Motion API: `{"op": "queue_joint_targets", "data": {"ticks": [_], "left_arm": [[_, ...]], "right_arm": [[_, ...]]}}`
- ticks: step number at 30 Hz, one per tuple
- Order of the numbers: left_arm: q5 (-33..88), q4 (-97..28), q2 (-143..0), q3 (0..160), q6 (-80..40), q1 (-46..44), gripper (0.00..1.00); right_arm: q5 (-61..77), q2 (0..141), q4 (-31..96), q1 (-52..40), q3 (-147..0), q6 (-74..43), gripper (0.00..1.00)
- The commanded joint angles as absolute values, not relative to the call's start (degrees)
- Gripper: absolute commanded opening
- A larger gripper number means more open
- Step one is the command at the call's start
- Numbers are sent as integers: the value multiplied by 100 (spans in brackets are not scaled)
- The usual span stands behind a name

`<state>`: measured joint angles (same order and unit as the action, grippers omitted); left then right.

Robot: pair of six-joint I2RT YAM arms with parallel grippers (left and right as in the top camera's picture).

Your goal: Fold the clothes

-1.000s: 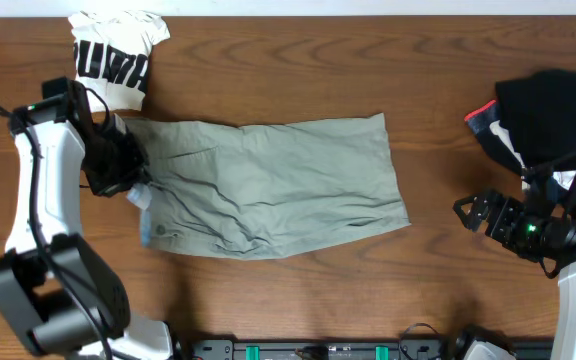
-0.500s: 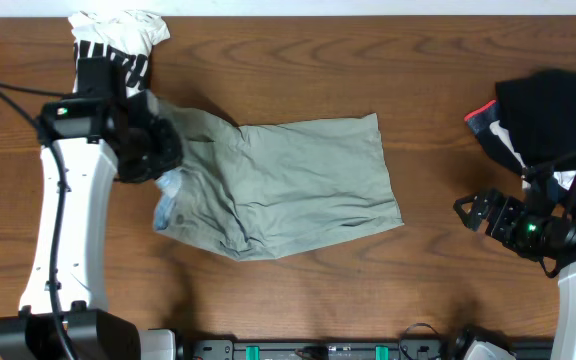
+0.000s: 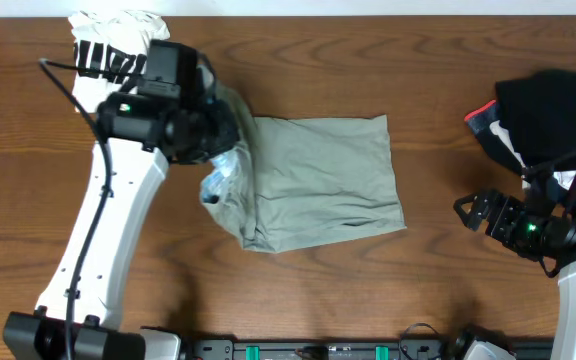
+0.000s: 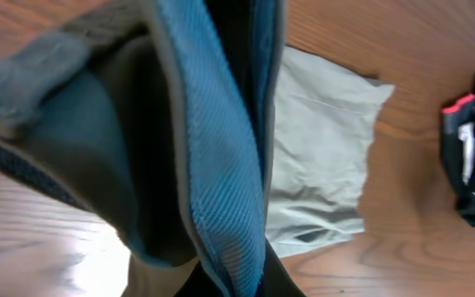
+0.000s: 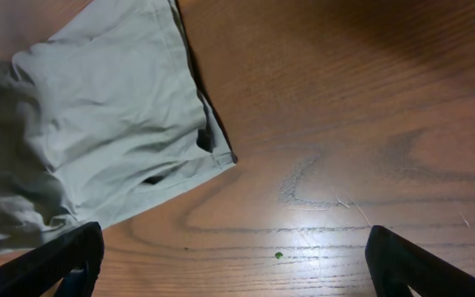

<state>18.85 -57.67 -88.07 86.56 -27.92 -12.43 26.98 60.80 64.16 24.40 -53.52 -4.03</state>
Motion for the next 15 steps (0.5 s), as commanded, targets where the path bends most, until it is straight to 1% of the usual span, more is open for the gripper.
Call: {"op": "queue_joint_targets", "data": {"ticks": [1, 4, 15], "left_arm": [[1752, -5640, -8724, 8842, -3232, -1500, 6], [1448, -5596, -8726, 8842, -3409, -1691, 6], [1431, -4928, -8726, 8842, -3957, -2187, 5]], "right_arm": [[2679, 6136, 6410, 2392, -5433, -309, 99], [2676, 6191, 6412, 2392, -5433, -309, 99], [2596, 6571, 6270, 2394, -5415, -384, 99]]}}
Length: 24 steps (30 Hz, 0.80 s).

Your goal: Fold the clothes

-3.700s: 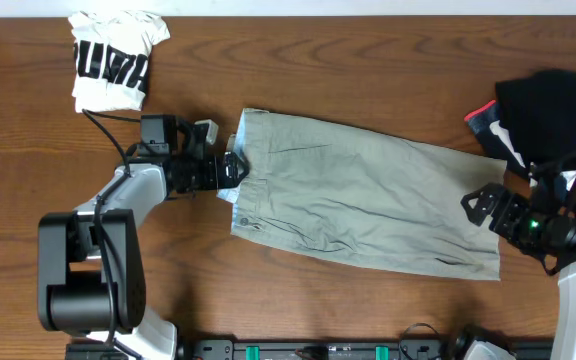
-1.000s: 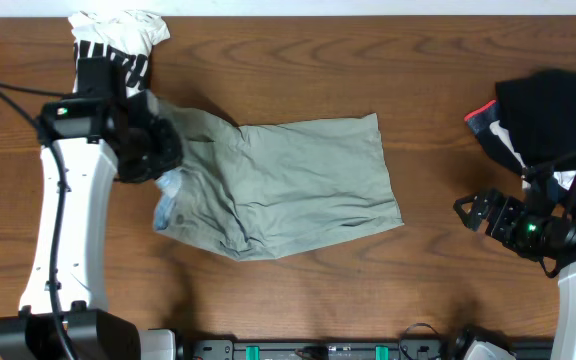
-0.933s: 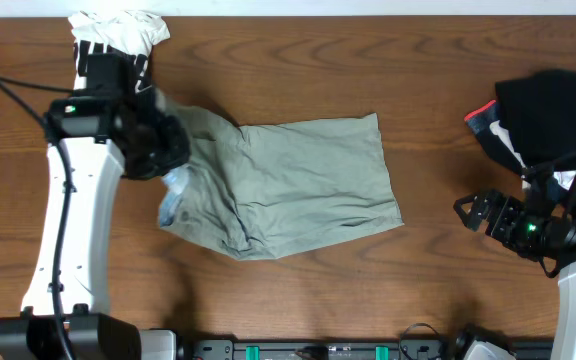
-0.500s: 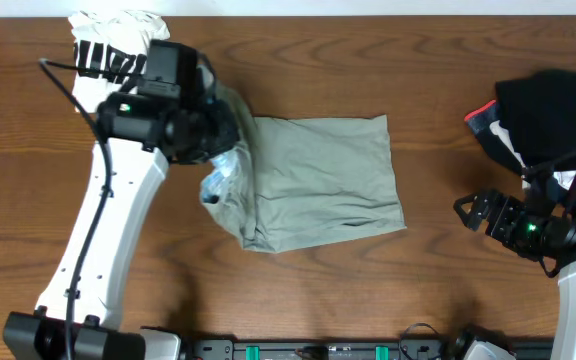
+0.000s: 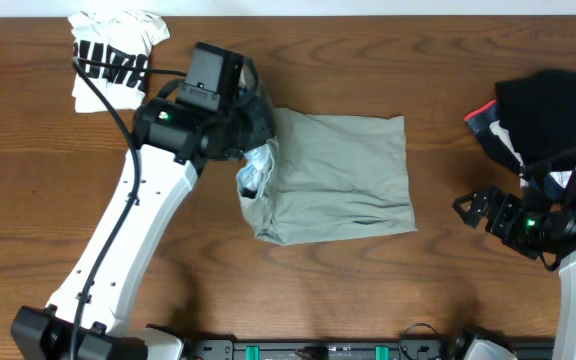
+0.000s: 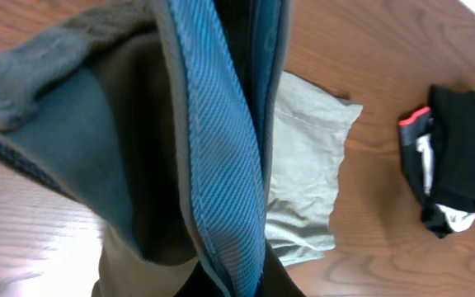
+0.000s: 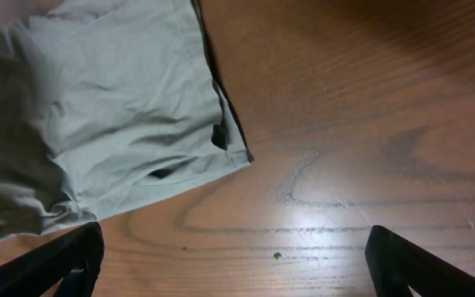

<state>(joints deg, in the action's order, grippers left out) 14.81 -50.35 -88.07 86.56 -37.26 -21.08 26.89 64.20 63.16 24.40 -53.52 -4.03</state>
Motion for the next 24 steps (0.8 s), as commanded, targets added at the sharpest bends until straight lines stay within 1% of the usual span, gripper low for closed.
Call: {"op": "queue_joint_targets", "data": {"ticks": [1, 5, 10, 17, 22, 24], "left_arm": [[1433, -4884, -8726, 8842, -3981, -2204, 6], [1435, -4825, -8722, 8844, -3981, -2248, 6], [1431, -4838, -8720, 8844, -3948, -2248, 6], [1426, -4967, -8709, 8849, -3771, -2209, 6], [1398, -5516, -8700, 9142, -3516, -1946, 6], [1020, -5922, -8700, 9382, -3450, -1861, 6]], "right_arm": [[2567, 6637, 6252, 2392, -5415, -381, 99], [2547, 6973, 6158, 2392, -5415, -526, 99], [2552, 7441, 5623, 2392, -5413, -904, 99], [2550, 7994, 5144, 2392, -5413, -915, 98], [2552, 8298, 5162, 2392, -5413, -891, 98], [2550, 8401, 5153, 2392, -5413, -893, 98]]}}
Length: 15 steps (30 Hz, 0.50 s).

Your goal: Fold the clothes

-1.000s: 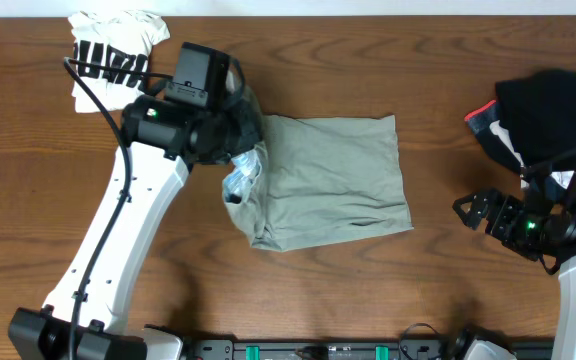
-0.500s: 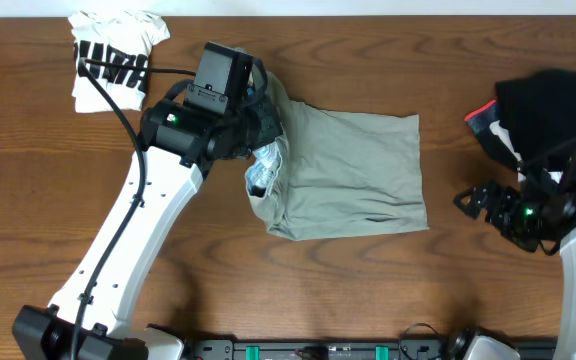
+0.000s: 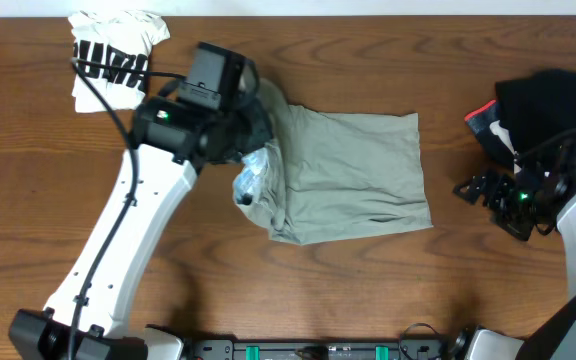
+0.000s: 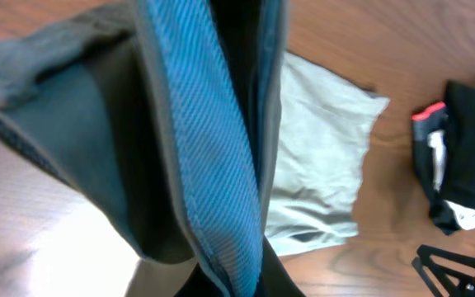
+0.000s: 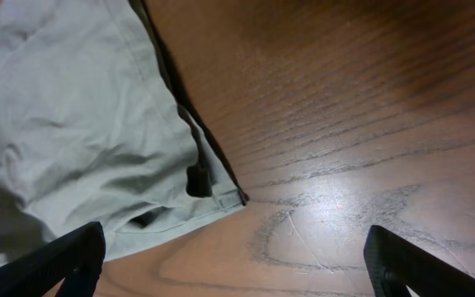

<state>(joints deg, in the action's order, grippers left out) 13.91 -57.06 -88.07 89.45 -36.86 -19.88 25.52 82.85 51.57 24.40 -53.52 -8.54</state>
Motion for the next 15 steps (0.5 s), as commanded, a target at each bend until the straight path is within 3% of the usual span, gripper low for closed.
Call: {"op": "queue_joint_targets", "data": {"ticks": [1, 5, 15], "left_arm": [[744, -6141, -8700, 9511, -3448, -1837, 6], [-21, -6901, -8700, 10082, -3238, -1737, 6], [110, -7863, -8707, 10781, -2587, -847, 6]], "right_arm": [[2550, 8425, 5148, 2392, -5413, -893, 98], [2552, 8449, 5155, 2392, -5413, -888, 99], [2552, 8449, 5210, 2392, -5413, -808, 99]]}}
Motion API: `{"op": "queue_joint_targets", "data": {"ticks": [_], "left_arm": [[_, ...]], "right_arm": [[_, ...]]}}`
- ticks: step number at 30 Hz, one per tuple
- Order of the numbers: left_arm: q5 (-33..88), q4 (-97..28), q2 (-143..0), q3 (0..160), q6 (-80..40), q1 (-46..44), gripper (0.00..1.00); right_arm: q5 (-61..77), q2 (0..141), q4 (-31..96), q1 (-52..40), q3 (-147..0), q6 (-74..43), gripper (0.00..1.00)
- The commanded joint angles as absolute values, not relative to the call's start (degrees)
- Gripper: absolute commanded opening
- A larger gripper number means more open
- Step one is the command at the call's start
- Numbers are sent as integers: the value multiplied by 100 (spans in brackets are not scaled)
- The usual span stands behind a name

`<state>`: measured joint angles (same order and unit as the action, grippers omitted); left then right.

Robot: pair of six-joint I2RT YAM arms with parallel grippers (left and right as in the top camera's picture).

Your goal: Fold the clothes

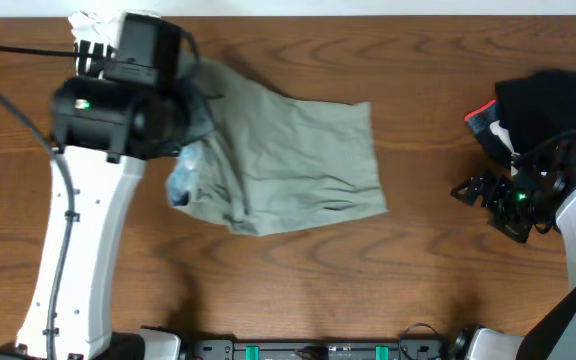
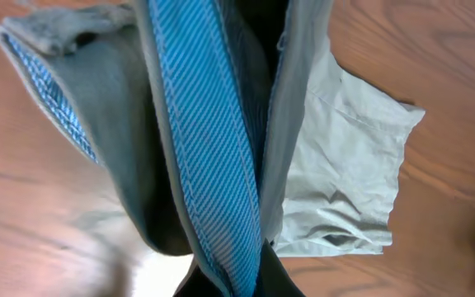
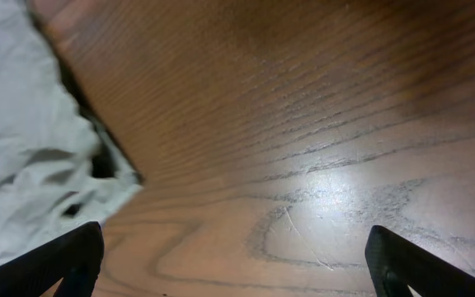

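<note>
Grey-green shorts [image 1: 288, 160] with a blue woven lining lie half spread on the wooden table [image 1: 368, 290]. Their left end is bunched and lifted. My left gripper [image 2: 236, 276] is shut on that bunched waist end, and the blue lining [image 2: 204, 148] hangs in front of its camera. The flat leg part [image 2: 353, 181] lies beyond it. My right gripper [image 3: 233, 268] stands open over bare wood at the right, its fingers [image 3: 64, 264] wide apart, with the shorts' hem [image 3: 31, 165] to its left.
A folded white shirt with black print [image 1: 93, 40] lies at the back left corner, partly under the left arm. A heap of black clothes with red and white [image 1: 548, 110] sits at the right edge, close to the right arm.
My left gripper has moved left and toward the back with the shorts, dragging the whole garment leftward. The hem has slid farther from my open right gripper.
My left gripper held the shorts' bunched end near the table's left middle. Then it stood farther right, with the garment shifted right toward the right arm, which had turned toward the hem. Now the shorts lie back to the left, still gripped.
</note>
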<state>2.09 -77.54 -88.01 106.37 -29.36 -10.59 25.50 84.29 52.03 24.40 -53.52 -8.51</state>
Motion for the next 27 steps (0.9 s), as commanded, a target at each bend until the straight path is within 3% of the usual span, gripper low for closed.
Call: {"op": "queue_joint_targets", "data": {"ticks": [1, 17, 27], "left_arm": [[165, -7911, -8724, 10781, -2550, -805, 6], [425, -7266, -9745, 10781, -2884, -1234, 6], [727, -6329, -10134, 10781, -3793, -1559, 6]], "right_arm": [[2556, 8449, 5203, 2392, -5413, -810, 99], [2596, 8449, 5225, 2392, -5413, -805, 99], [2593, 8449, 5227, 2392, -5413, -764, 99]]}}
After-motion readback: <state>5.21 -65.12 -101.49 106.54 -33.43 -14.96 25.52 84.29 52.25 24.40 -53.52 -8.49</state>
